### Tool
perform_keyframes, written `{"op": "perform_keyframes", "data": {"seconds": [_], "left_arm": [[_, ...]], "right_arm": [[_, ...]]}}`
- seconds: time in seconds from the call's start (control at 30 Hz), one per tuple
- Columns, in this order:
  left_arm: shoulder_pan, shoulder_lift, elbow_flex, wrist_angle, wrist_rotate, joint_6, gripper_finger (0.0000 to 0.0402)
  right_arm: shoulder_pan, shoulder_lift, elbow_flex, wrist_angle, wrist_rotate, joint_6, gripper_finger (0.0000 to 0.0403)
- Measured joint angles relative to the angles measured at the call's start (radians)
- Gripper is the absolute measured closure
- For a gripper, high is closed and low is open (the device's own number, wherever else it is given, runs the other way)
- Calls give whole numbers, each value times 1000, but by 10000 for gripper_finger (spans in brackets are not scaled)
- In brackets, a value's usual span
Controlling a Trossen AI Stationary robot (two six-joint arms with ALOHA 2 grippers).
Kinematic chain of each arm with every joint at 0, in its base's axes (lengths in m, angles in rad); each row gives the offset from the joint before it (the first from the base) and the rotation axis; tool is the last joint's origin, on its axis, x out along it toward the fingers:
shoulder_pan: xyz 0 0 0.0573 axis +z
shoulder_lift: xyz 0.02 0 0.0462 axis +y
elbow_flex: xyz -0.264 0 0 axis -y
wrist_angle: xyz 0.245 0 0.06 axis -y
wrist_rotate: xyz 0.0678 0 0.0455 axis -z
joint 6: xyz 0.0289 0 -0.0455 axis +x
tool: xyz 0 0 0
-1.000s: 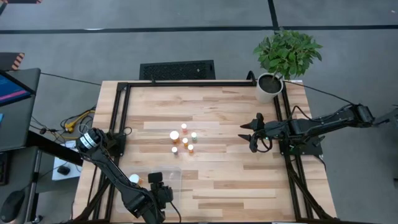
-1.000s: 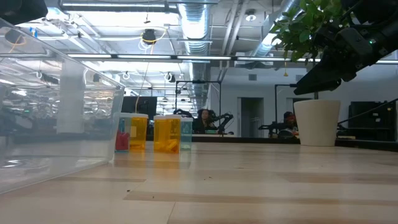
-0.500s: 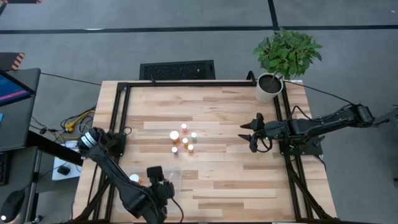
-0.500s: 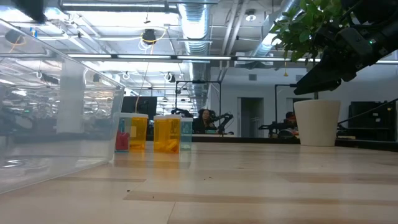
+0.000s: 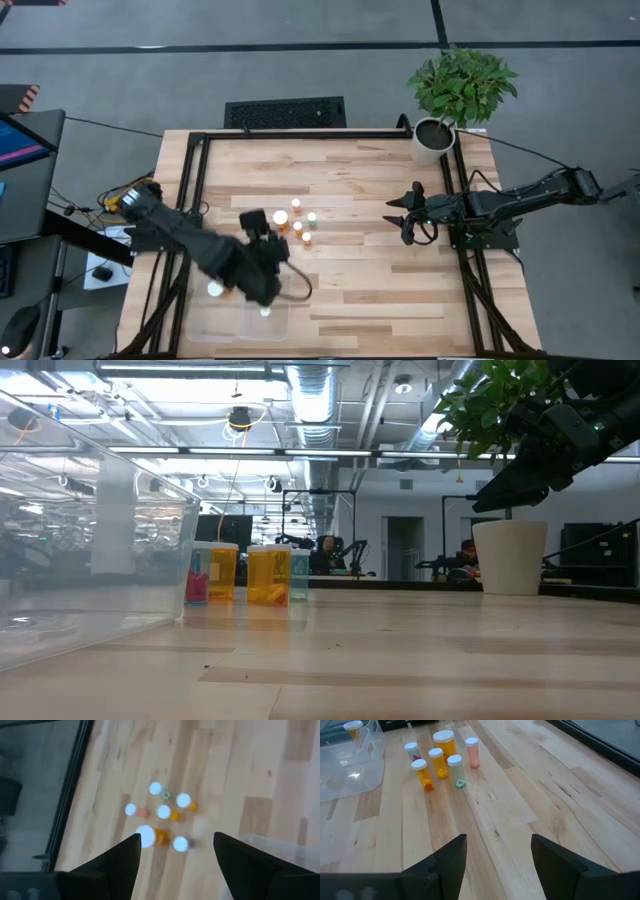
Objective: Pick and place medicine bottles into bin by pill shape (circle, oval)
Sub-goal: Put the blue pill bottle into the left transparent bin
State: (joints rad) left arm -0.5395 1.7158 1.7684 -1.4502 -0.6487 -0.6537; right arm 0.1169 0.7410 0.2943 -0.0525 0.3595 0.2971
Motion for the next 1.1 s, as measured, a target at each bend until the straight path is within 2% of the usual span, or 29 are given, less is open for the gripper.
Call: {"op": "perform_keyframes", "data": {"seconds": [0.13, 0.33, 0.53, 0.8, 1.1], "left_arm": [[93, -83, -118, 134, 77, 99, 158], [200, -199, -386, 370, 209, 173, 158], [251, -259, -598, 560, 241, 210, 158], [272, -261, -763, 723, 305, 225, 158], [273, -261, -846, 836, 305, 225, 158]], "right_arm": [[0, 0, 0, 0, 0, -2, 168], [0, 0, 0, -2, 0, -2, 168], [0, 0, 0, -20, 0, -2, 168], [0, 0, 0, -26, 0, 2, 168], [0, 0, 0, -26, 0, 1, 168]]}}
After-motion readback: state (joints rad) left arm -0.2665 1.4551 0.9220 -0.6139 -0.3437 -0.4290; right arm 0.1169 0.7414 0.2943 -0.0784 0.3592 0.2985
